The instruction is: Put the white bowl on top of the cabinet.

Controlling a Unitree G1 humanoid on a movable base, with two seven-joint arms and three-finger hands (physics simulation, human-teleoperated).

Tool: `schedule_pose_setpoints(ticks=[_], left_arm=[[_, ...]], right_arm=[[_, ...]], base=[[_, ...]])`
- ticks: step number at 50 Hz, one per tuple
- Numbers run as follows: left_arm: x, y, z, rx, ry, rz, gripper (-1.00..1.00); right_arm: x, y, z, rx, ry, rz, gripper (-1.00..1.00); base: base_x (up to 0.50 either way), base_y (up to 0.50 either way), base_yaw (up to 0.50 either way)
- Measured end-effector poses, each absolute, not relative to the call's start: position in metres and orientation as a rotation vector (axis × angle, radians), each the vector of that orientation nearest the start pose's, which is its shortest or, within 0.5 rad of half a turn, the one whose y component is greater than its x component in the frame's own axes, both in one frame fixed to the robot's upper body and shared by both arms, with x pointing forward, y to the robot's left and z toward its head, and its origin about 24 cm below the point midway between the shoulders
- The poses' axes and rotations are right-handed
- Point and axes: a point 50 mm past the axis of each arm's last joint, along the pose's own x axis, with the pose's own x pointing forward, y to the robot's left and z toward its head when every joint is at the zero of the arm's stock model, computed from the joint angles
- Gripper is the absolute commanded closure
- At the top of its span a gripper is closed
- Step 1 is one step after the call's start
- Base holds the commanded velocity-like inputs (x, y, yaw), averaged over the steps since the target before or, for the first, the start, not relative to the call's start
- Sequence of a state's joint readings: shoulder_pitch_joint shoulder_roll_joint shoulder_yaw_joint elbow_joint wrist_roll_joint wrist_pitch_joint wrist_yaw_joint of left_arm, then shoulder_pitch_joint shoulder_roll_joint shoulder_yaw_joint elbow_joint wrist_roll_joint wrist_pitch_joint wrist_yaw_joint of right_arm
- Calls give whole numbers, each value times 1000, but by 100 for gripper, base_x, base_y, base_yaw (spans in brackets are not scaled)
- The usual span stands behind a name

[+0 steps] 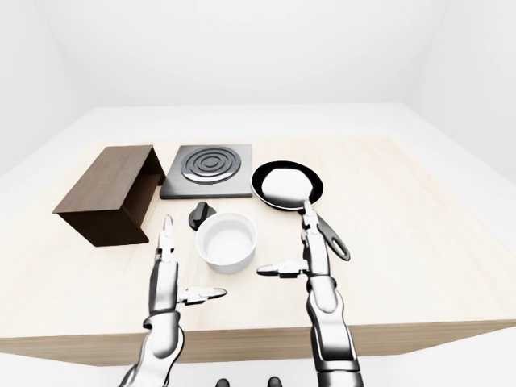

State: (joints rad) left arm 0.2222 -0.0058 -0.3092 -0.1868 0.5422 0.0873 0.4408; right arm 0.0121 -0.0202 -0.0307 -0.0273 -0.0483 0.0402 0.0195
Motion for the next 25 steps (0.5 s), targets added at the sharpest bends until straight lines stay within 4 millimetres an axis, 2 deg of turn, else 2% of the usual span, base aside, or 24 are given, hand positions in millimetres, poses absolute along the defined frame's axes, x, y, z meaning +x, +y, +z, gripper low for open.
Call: schedule_pose_setpoints(ticks=[7,25], left_arm=[[206,105,45,543,-118,276,-100],[213,84,51,656,-202,223,-100]], right_arm=[[251,-164,44,-60,21,-21,-100],[251,-171,51,-39,14,-31,-100]], base=[[0,0,0],[0,0,0]])
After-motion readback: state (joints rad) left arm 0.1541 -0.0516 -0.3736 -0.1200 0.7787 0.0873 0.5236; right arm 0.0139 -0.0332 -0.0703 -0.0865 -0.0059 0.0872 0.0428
